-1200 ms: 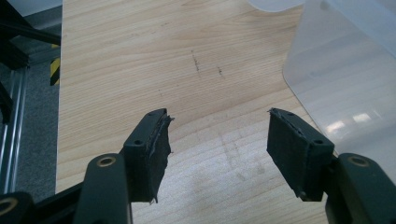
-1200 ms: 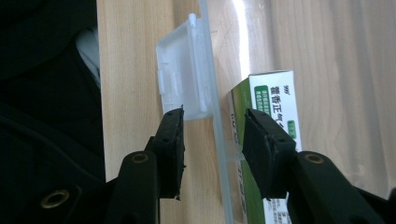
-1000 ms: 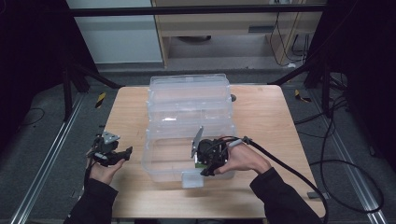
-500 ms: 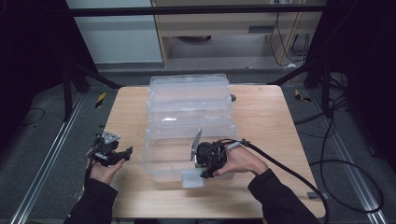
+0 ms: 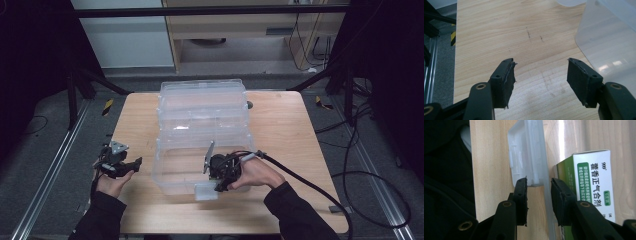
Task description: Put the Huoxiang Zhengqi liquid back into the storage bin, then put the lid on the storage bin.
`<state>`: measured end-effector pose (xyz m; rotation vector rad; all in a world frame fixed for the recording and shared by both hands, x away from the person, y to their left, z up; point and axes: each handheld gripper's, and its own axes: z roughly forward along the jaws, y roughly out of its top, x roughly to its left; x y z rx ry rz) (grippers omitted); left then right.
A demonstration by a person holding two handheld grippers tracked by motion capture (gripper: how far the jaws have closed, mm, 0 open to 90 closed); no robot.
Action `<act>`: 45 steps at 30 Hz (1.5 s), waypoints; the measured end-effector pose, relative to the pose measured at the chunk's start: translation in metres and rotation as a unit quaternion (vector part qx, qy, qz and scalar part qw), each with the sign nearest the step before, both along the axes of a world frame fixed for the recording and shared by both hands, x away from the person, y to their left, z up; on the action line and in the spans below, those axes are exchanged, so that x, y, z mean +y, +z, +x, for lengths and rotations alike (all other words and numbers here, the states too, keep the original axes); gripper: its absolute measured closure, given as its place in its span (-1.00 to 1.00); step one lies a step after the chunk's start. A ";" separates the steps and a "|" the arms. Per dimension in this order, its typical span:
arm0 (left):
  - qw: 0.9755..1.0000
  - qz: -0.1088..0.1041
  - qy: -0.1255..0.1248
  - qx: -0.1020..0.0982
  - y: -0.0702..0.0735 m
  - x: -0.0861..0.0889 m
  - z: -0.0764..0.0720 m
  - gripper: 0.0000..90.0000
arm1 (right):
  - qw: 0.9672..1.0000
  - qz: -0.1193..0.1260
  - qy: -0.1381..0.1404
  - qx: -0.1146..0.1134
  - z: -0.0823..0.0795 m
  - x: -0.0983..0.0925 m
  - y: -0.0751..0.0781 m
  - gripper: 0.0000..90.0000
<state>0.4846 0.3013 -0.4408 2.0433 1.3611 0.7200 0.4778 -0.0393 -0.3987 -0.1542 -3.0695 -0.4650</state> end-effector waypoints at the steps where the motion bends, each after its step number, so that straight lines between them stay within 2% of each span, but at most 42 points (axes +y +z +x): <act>1: 1.000 -0.001 0.000 0.000 0.000 0.000 0.000 -0.15 | 1.000 -0.001 -0.001 0.000 0.000 0.000 0.000 0.49; 15: 1.000 -0.005 -0.008 -0.010 0.007 -0.001 -0.002 -0.15 | 1.000 -0.003 -0.003 0.000 -0.001 0.001 0.000 0.49; 25: 0.999 -0.009 -0.023 -0.027 0.025 -0.003 -0.003 -0.15 | 1.000 -0.002 -0.006 -0.003 -0.001 0.001 0.000 0.50; 36: 0.997 -0.016 -0.046 -0.058 0.056 -0.009 0.002 -0.15 | 1.000 -0.001 -0.006 -0.004 -0.001 0.001 0.000 0.50; 45: 0.995 0.005 -0.072 -0.071 0.083 -0.015 0.007 -0.15 | 1.000 -0.004 -0.003 -0.008 -0.003 0.001 0.001 0.50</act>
